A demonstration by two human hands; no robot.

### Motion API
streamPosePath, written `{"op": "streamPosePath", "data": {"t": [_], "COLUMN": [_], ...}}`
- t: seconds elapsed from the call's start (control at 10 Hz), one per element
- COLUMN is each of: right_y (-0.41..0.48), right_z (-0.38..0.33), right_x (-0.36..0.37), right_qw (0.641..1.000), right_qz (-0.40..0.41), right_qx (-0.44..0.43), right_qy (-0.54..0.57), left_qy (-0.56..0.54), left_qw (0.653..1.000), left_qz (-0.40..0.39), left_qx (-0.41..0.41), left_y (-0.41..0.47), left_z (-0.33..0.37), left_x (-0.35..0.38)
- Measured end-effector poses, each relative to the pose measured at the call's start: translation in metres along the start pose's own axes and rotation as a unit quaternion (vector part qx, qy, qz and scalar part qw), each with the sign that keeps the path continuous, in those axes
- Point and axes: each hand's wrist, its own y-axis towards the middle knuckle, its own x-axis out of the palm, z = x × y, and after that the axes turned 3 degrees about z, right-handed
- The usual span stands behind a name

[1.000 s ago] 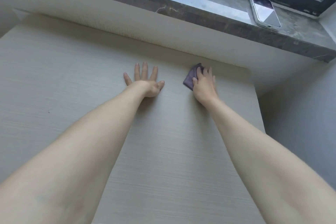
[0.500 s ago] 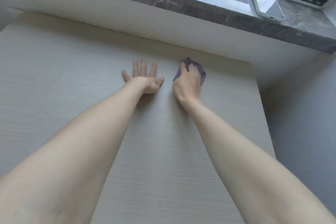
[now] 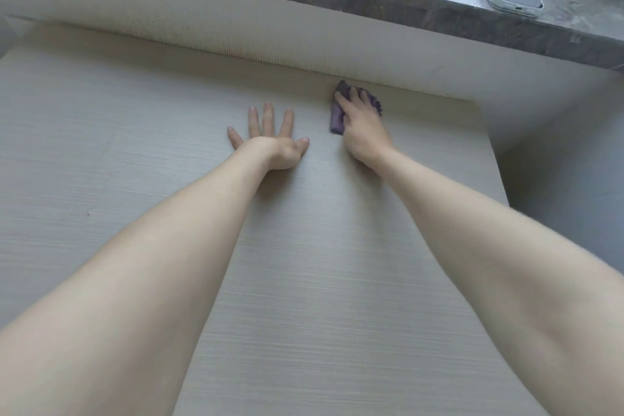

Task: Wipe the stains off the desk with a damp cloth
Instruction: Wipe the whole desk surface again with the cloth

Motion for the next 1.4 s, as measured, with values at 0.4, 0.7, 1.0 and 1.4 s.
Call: {"op": "streamPosePath", "data": {"t": [0.4,0.7,1.0,1.4], "right_y": [0.036,0.036,0.009,-0.045], "right_z": [-0.033,0.001,0.021,0.04], "right_x": [0.006,-0.015,-0.018,-0.032], "right_qw": [0.998,0.996,0.998,0.993], "right_qz": [-0.022,-0.032,-0.004,0.001], "right_qx": [-0.039,0.011,0.036,0.004], "right_qy": [0.042,0.082,0.052,0.115], "left_qy": [-0.011,-0.012,-0.016,-0.018], "left_qw": [1.0,1.0,1.0,1.0], "left_qz": [0.001,0.002,0.002,0.005], "left_qx": [-0.001,0.007,0.009,0.007], "left_y": [-0.002,-0.003,-0.003,-0.005], "left_z": [0.002,0.0,-0.001,0.0], "left_x": [-0.001,-0.001,-0.001,-0.002]}}
